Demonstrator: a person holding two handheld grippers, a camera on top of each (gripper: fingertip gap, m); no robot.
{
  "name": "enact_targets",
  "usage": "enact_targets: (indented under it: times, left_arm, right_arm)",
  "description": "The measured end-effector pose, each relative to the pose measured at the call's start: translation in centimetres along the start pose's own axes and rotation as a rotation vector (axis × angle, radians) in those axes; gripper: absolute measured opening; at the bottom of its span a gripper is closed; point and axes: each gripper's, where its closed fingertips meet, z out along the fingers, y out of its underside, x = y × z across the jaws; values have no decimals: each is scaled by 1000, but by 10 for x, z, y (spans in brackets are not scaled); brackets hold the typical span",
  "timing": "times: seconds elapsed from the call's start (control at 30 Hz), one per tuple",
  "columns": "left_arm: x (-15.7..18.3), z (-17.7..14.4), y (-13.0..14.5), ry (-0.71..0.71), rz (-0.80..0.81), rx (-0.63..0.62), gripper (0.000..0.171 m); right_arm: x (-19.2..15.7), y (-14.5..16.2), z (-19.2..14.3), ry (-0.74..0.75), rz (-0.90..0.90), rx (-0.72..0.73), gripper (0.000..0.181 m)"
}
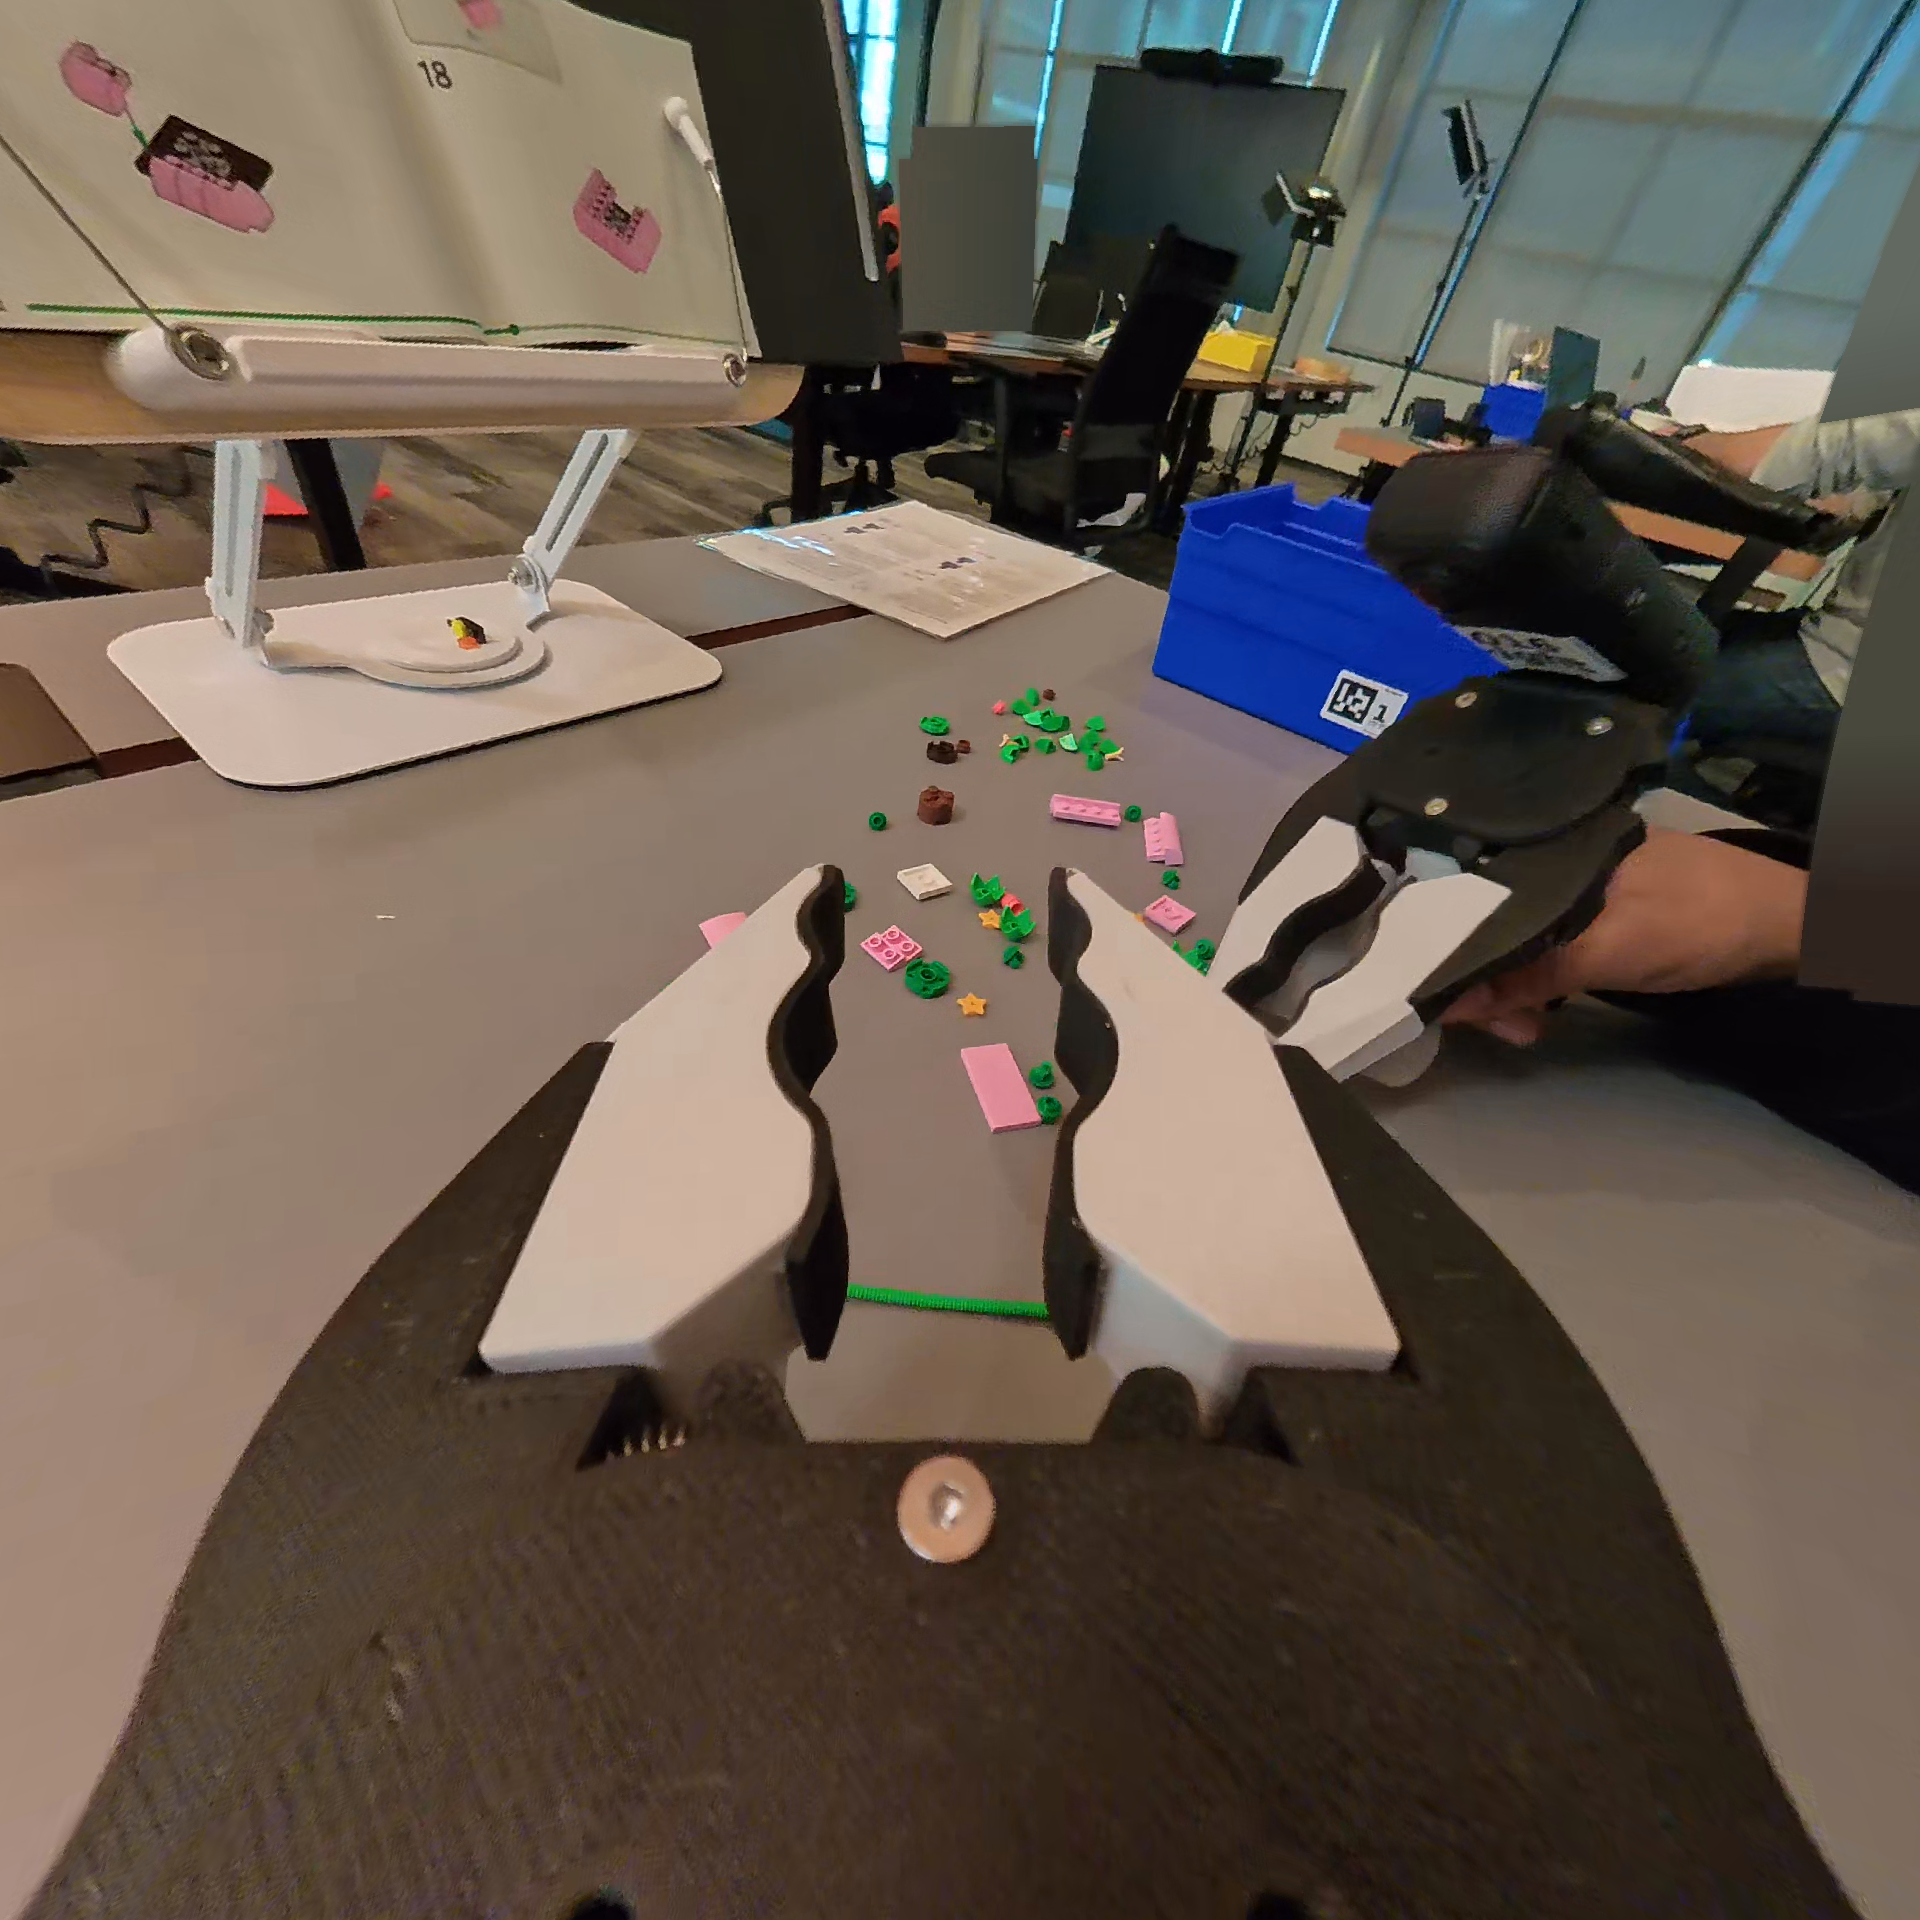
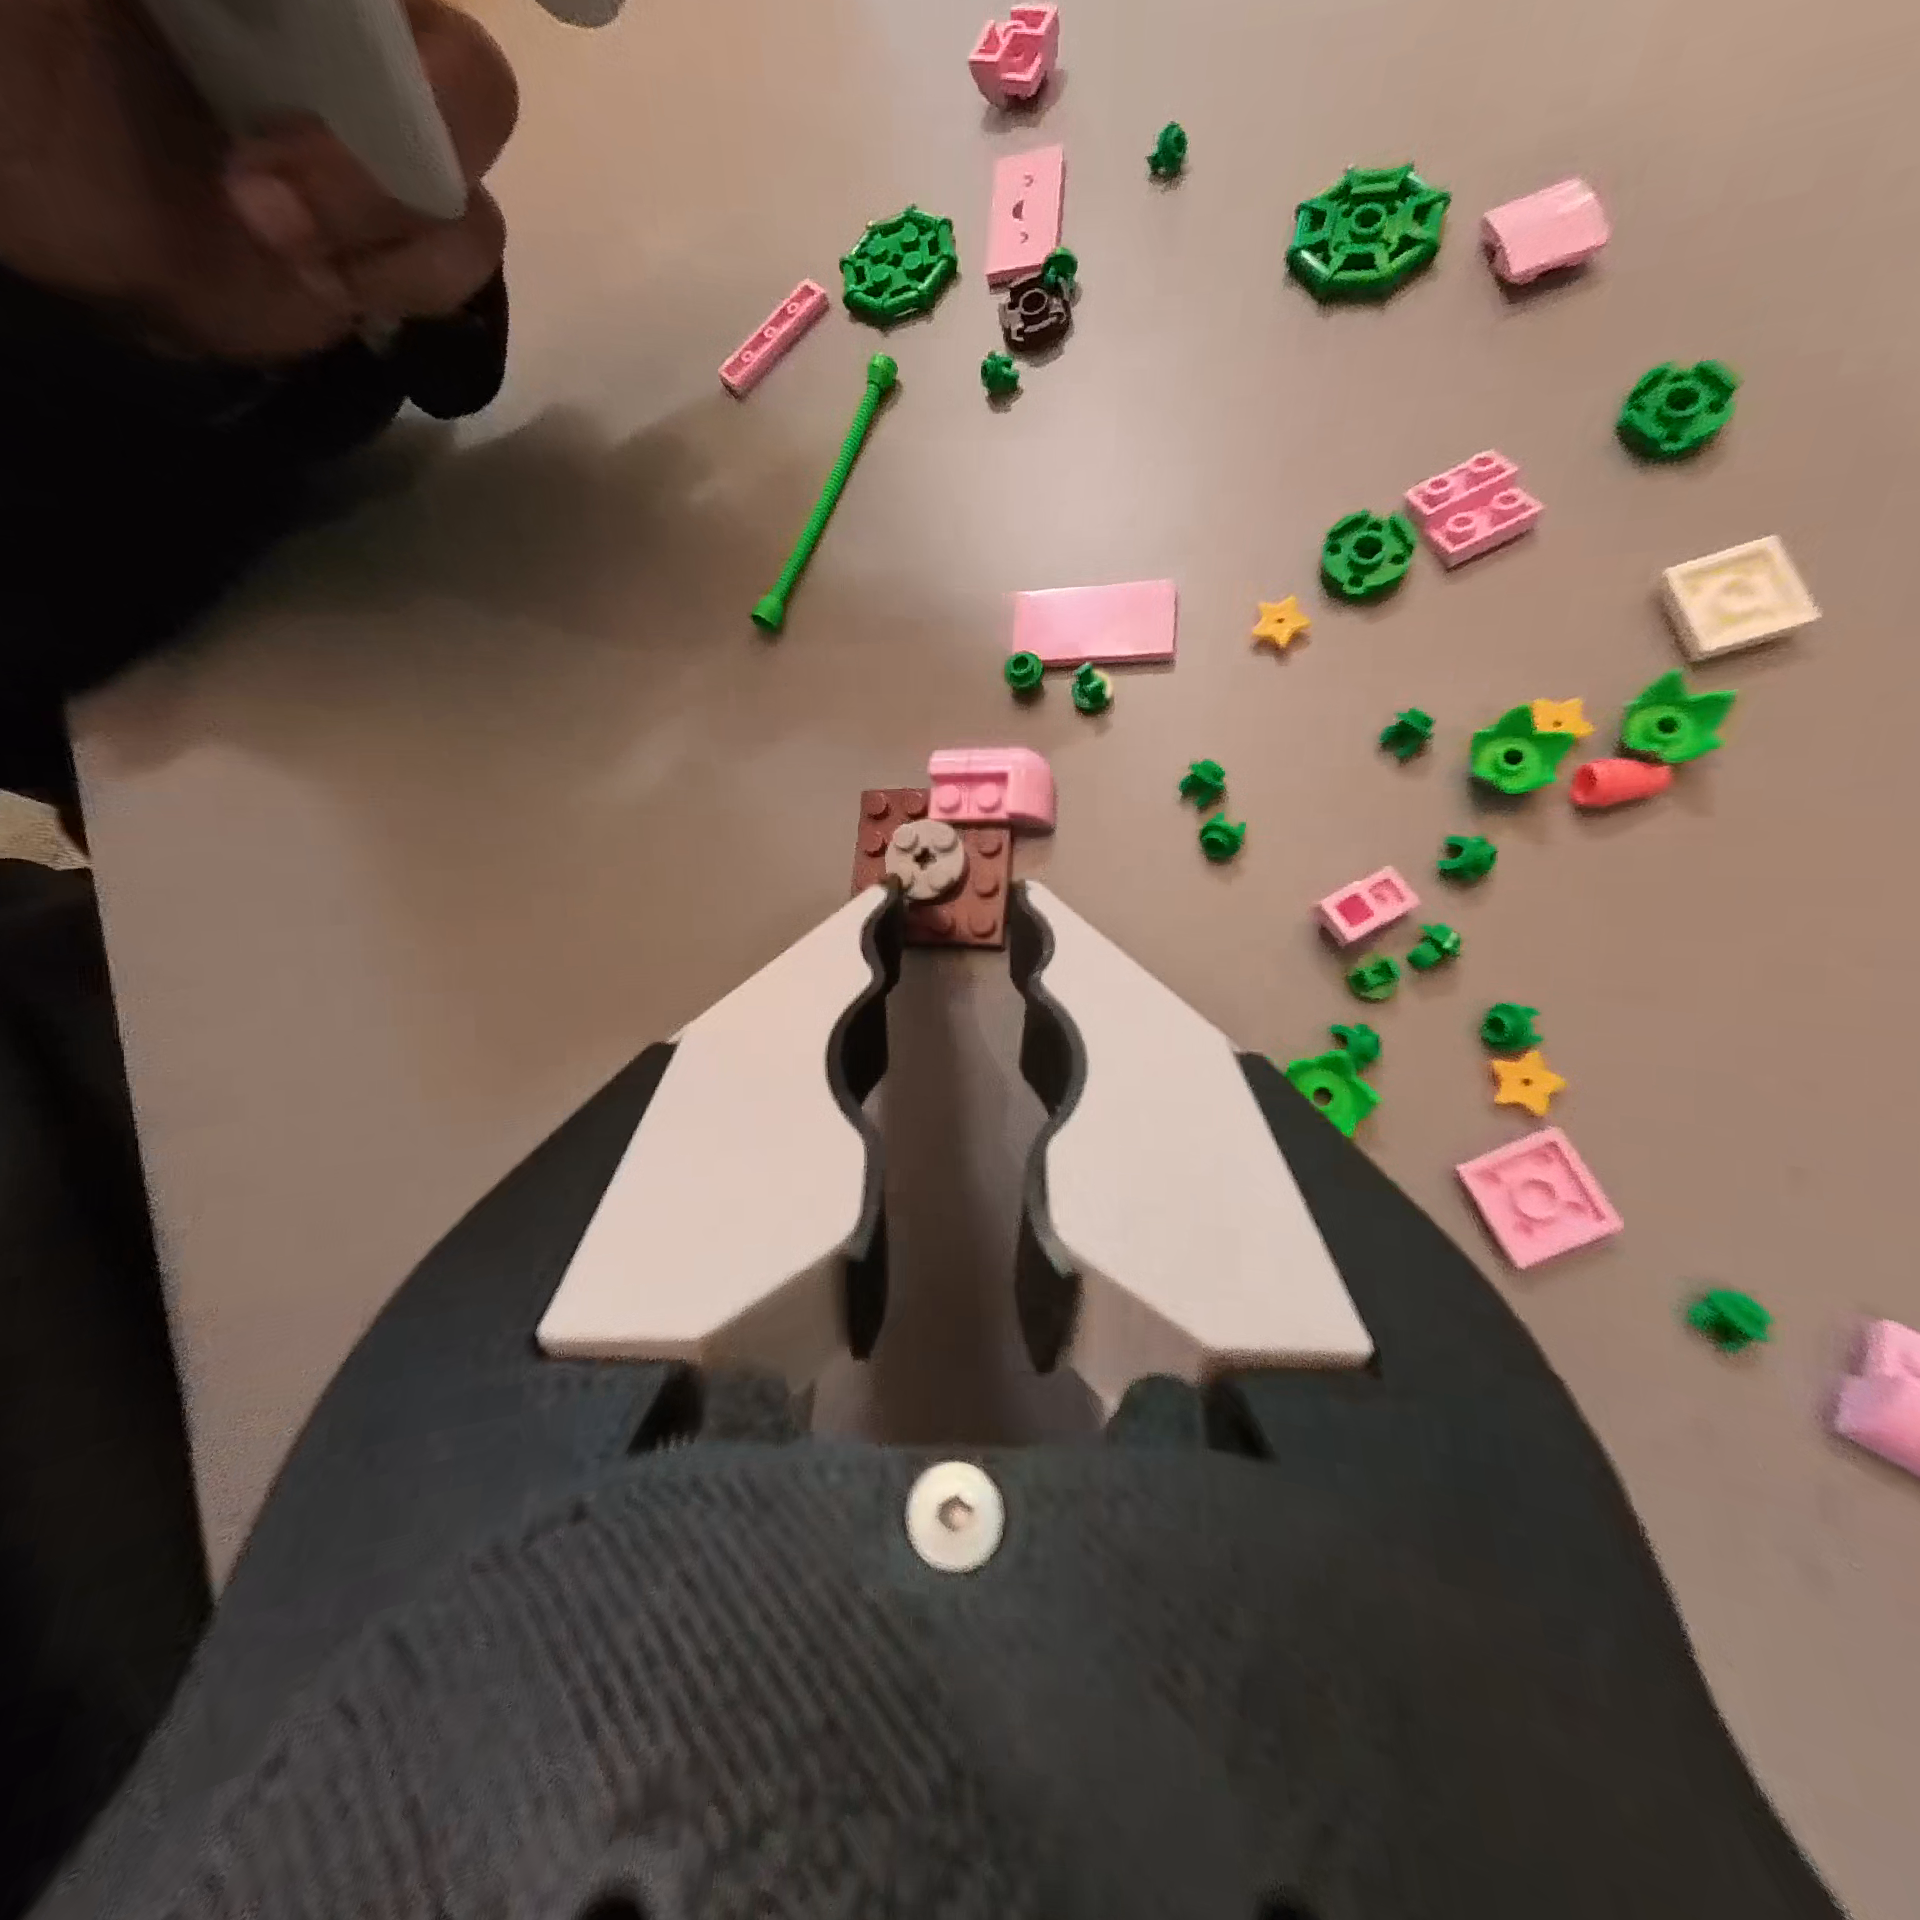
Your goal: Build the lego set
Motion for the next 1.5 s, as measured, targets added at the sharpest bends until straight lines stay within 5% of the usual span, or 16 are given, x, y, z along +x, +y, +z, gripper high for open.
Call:
enact_targets:
  times: [0.33,0.6,0.8,1.0,1.33,1.5]
  left_arm:
    - [-10,-2,-1,-61,15,3,31]
    - [-2,-3,-4,-22,28,26,29]
    - [3,-1,-2,-9,37,18,28]
    - [12,2,0,21,37,7,27]
    - [24,6,5,60,51,-16,27]
    - [28,7,6,78,54,-21,29]
  right_arm:
    - [8,-41,-34,154,-134,229,26]
    - [55,-81,-152,586,-274,603,10]
    - [74,-47,-105,402,-130,372,15]
    - [57,-11,-42,339,-207,45,12]
    - [64,-5,-16,381,-274,-93,19]
    - [62,-13,-22,385,-290,-49,8]
